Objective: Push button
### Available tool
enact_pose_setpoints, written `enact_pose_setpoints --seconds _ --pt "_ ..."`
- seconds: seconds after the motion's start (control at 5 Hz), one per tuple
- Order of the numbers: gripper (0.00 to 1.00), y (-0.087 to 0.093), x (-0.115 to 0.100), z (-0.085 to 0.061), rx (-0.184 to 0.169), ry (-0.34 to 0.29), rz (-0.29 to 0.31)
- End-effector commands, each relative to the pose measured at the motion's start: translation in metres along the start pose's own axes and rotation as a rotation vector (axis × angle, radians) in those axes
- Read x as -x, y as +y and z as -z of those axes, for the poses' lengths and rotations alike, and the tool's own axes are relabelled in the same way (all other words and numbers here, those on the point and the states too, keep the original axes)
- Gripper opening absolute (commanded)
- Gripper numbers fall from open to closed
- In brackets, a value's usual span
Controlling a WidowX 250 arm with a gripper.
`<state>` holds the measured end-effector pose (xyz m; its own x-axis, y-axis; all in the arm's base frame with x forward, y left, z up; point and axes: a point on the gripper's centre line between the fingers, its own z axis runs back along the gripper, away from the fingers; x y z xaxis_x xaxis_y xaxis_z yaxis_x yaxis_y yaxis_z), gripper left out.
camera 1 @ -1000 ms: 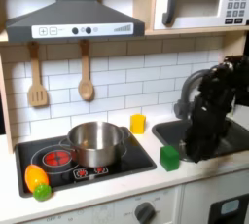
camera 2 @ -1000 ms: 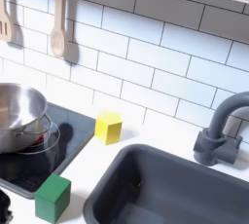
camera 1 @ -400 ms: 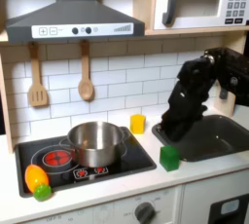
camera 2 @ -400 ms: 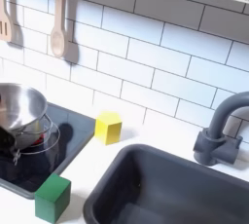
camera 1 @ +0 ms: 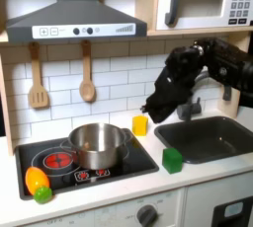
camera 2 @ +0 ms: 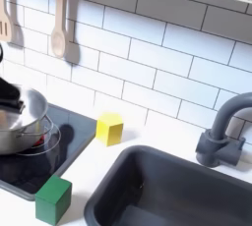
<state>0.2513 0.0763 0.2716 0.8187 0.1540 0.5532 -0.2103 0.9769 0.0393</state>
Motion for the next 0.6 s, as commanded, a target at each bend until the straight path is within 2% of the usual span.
enact_pose_setpoints --seconds 0.0,0.4 --pt "0.0 0.0 -0.045 0.003 0.001 -0.161 0.031" --pt "0.0 0.009 -0.076 0.002 -0.023 -0.251 0.031"
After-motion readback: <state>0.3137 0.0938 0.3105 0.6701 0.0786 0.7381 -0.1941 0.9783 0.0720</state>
